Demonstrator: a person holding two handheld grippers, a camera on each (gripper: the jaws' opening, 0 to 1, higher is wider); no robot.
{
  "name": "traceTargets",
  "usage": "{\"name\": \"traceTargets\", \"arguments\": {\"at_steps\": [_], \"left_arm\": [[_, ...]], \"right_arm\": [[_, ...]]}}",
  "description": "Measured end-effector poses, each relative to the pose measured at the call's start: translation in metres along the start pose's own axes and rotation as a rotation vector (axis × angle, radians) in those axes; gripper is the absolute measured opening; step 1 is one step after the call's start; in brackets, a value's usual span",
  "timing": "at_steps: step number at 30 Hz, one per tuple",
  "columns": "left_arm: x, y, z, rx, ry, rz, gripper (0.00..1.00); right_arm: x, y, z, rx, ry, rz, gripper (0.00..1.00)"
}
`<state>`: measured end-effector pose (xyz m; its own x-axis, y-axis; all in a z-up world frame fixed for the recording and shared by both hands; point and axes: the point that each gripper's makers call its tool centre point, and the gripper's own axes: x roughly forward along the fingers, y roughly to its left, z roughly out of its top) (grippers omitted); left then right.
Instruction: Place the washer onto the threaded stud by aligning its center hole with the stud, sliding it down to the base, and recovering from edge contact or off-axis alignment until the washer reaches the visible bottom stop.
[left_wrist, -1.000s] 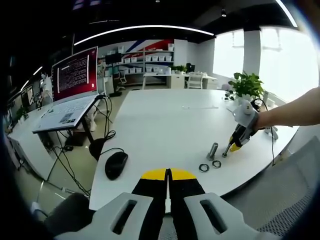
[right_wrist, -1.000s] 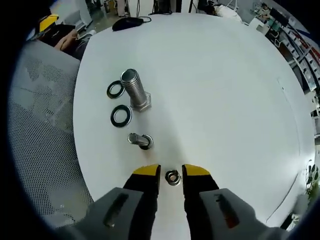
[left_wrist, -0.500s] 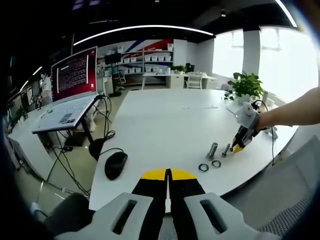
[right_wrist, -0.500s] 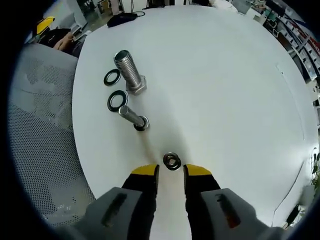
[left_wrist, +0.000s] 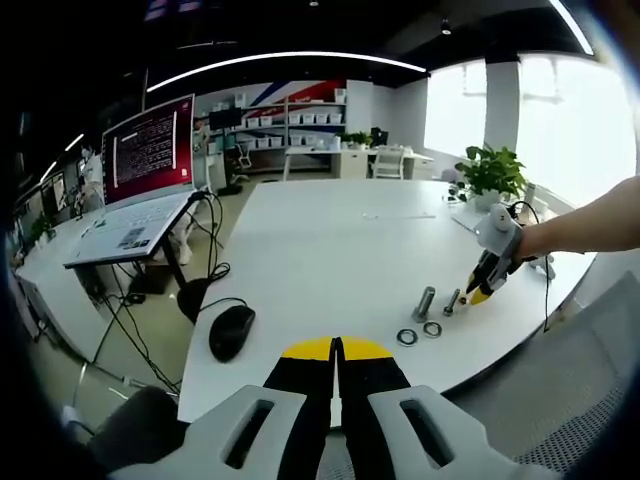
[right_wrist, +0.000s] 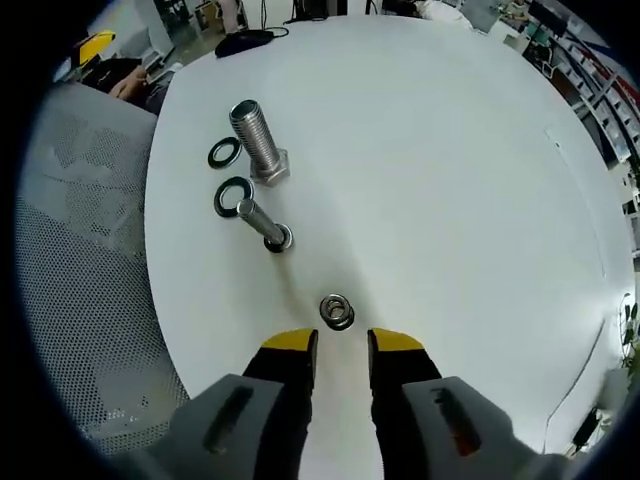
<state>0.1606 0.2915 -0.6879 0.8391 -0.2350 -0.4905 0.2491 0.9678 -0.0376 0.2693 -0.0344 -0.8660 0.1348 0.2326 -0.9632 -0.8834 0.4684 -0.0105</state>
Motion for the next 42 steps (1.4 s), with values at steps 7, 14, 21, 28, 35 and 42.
{"name": "traceTargets", "arguments": {"at_steps": [7,14,21,28,35,42], "left_arm": [[0.000,0.001,0.000,-0.001,0.000,0.002,0.00],[0.000,0.001,0.000,-0.001,0.001,0.003,0.00],[0.000,0.001,0.000,-0.002,0.000,0.005,0.00],[0.000,0.001,0.000,-0.001,0.002,0.005,0.00],[0.000,0.001,0.000,-0.002,0.001,0.007,0.00],[0.000,0.001,0.001,-0.004,-0.006,0.005,0.00]], "right_arm": [[0.002,0.002,0.010,-0.014,-0.039,0.003,0.22],[0.006,0.006,0.015,-0.052,-0.034,0.012,0.17],[0.005,0.004,0.014,-0.053,-0.037,-0.002,0.15],[-0.002,0.002,0.018,-0.037,-0.066,-0.009,0.15],[-0.016,0.005,0.024,-0.042,-0.096,-0.004,0.15],[-0.041,0.010,0.043,-0.026,-0.163,0.011,0.15]]}}
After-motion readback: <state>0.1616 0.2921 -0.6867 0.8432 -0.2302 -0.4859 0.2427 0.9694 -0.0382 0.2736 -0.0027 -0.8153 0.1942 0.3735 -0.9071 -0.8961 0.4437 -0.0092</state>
